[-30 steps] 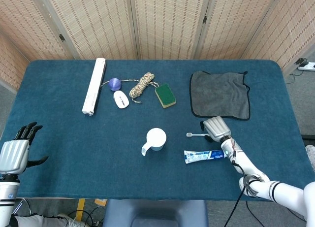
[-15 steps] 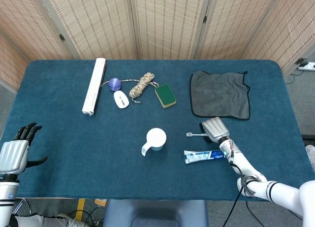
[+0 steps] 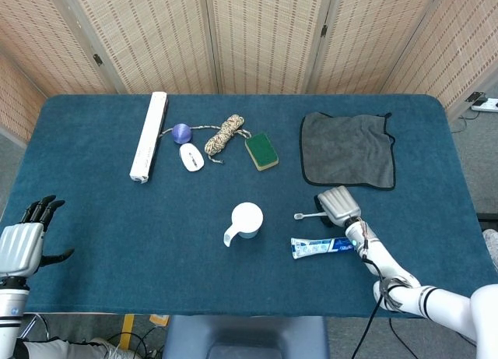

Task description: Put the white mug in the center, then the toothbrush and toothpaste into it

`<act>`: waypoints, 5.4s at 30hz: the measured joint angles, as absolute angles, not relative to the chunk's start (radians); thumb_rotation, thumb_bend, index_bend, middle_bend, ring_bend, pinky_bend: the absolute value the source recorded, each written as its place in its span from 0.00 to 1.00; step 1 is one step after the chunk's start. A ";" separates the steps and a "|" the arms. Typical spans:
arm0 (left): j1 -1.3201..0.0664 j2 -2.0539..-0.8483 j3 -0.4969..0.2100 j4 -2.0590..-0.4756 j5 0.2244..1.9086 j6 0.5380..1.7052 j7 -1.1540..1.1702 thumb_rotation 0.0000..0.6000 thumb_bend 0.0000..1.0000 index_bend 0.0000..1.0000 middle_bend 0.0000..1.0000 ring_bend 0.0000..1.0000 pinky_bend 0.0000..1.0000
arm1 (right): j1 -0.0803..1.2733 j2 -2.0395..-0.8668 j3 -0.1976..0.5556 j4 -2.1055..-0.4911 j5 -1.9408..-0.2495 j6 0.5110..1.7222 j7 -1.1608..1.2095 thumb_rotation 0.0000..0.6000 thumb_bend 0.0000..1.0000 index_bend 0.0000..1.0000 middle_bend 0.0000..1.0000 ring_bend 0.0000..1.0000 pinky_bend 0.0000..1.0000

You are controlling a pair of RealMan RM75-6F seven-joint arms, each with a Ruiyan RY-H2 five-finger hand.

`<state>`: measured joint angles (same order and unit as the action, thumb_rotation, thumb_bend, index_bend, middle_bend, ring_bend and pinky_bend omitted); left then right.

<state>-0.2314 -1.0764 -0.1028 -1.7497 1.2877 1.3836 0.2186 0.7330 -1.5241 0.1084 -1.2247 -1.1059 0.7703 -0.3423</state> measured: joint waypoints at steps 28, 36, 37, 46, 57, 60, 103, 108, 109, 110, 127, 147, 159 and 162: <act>-0.218 -1.047 -0.111 -1.806 1.271 1.387 0.252 1.00 0.11 0.18 0.14 0.15 0.56 | 0.722 -1.358 0.316 -1.612 -1.351 0.896 0.522 1.00 0.34 0.64 0.94 1.00 0.97; -0.215 -1.034 -0.115 -1.823 1.282 1.400 0.254 1.00 0.12 0.18 0.14 0.15 0.56 | 0.774 -1.404 0.336 -1.624 -1.375 0.879 0.666 1.00 0.34 0.64 0.94 1.00 0.97; -0.214 -1.033 -0.116 -1.824 1.283 1.402 0.254 1.00 0.12 0.18 0.14 0.15 0.56 | 0.785 -1.417 0.336 -1.617 -1.373 0.873 0.670 1.00 0.34 0.64 0.94 1.00 0.97; -0.201 -1.025 -0.110 -1.829 1.286 1.410 0.247 1.00 0.11 0.18 0.14 0.15 0.56 | 0.829 -1.509 0.320 -1.548 -1.343 0.829 0.700 1.00 0.34 0.64 0.94 1.00 0.97; -0.192 -1.023 -0.107 -1.829 1.282 1.412 0.241 1.00 0.11 0.18 0.14 0.15 0.56 | 0.835 -1.559 0.285 -1.457 -1.348 0.811 0.758 1.00 0.29 0.60 0.94 1.00 0.97; -0.196 -1.028 -0.108 -1.826 1.284 1.406 0.244 1.00 0.11 0.18 0.14 0.15 0.56 | 0.828 -1.554 0.273 -1.450 -1.364 0.816 0.779 1.00 0.27 0.51 0.93 1.00 0.97; -0.211 -1.018 -0.125 -1.859 1.300 1.409 0.273 1.00 0.12 0.18 0.14 0.15 0.55 | 0.586 -1.174 -0.026 -1.636 -1.502 0.939 -0.064 1.00 0.04 0.27 0.89 1.00 0.97; -0.213 -1.019 -0.123 -1.858 1.301 1.406 0.276 1.00 0.11 0.18 0.14 0.15 0.55 | 0.585 -1.204 -0.032 -1.619 -1.423 0.869 -0.118 1.00 0.05 0.27 0.91 1.00 0.97; -0.213 -1.018 -0.123 -1.857 1.300 1.407 0.275 1.00 0.11 0.18 0.14 0.15 0.55 | 0.587 -1.212 -0.031 -1.613 -1.409 0.856 -0.127 1.00 0.05 0.27 0.91 1.00 0.97; -0.212 -1.018 -0.124 -1.856 1.299 1.408 0.275 1.00 0.11 0.18 0.14 0.15 0.55 | 0.588 -1.218 -0.031 -1.610 -1.399 0.848 -0.134 1.00 0.05 0.28 0.91 1.00 0.97; -0.210 -1.022 -0.125 -1.837 1.296 1.408 0.257 1.00 0.12 0.18 0.14 0.15 0.55 | 0.623 -1.314 0.000 -1.571 -1.339 0.805 -0.180 1.00 0.20 0.39 0.93 1.00 0.97; -0.199 -1.024 -0.118 -1.822 1.295 1.410 0.234 1.00 0.11 0.18 0.14 0.15 0.55 | 0.628 -1.402 0.016 -1.519 -1.349 0.860 -0.199 1.00 0.43 0.67 0.96 1.00 0.98; -0.203 -1.025 -0.130 -1.814 1.305 1.417 0.218 1.00 0.11 0.18 0.14 0.15 0.55 | 0.586 -1.360 0.058 -1.541 -1.472 1.019 0.232 1.00 0.54 0.74 0.98 1.00 0.99; -0.206 -1.027 -0.132 -1.812 1.311 1.418 0.216 1.00 0.11 0.18 0.14 0.15 0.55 | 0.573 -1.350 0.084 -1.542 -1.488 1.076 0.338 1.00 0.59 0.76 0.98 1.00 0.99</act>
